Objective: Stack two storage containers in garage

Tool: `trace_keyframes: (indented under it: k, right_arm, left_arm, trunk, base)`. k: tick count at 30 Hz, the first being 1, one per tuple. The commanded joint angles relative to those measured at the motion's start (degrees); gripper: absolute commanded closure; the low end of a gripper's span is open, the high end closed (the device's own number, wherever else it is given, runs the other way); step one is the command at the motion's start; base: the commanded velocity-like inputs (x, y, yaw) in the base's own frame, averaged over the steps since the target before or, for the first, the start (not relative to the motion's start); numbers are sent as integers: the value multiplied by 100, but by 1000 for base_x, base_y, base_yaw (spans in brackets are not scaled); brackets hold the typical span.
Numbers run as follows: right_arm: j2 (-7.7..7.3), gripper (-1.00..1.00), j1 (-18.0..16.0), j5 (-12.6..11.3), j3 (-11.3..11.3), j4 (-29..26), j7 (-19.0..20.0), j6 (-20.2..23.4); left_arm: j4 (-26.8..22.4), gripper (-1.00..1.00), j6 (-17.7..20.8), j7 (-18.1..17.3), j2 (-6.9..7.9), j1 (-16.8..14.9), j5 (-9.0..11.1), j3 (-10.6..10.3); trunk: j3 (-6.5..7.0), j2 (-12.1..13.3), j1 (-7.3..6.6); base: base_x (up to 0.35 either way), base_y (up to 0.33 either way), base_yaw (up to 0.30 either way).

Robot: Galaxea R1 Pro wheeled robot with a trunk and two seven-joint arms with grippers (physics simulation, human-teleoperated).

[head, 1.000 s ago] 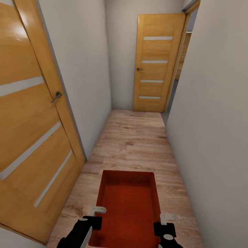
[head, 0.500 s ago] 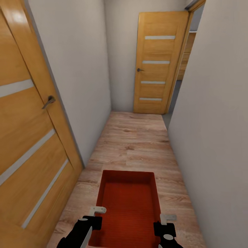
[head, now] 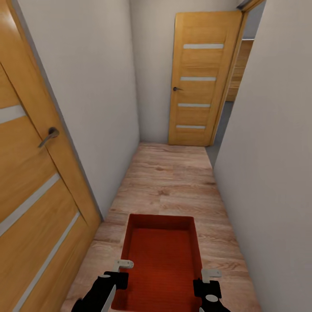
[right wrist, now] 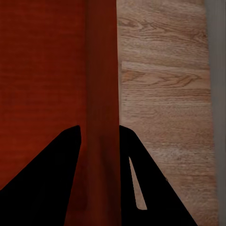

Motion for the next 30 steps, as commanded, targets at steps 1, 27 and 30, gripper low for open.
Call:
trace_keyframes:
  k: [1, 27, 30]
  right_arm:
    - [-6, 100, -16, 1, -36, -18, -39, 0]
    - [-2, 100, -16, 1, -36, -18, -39, 0]
    - [1, 100, -16, 1, -36, -18, -39, 0]
  left_arm:
    - [165, 100, 28, 32, 2, 4, -40, -48]
    - [165, 100, 28, 32, 2, 4, -40, -47]
    - [165, 100, 28, 32, 2, 4, -40, -47]
  trunk:
    - [-5, -3, 3]
    - [-5, -3, 3]
    - [-5, -3, 3]
  base:
    - [322, 0, 0]
    - [322, 0, 0]
    - [322, 0, 0]
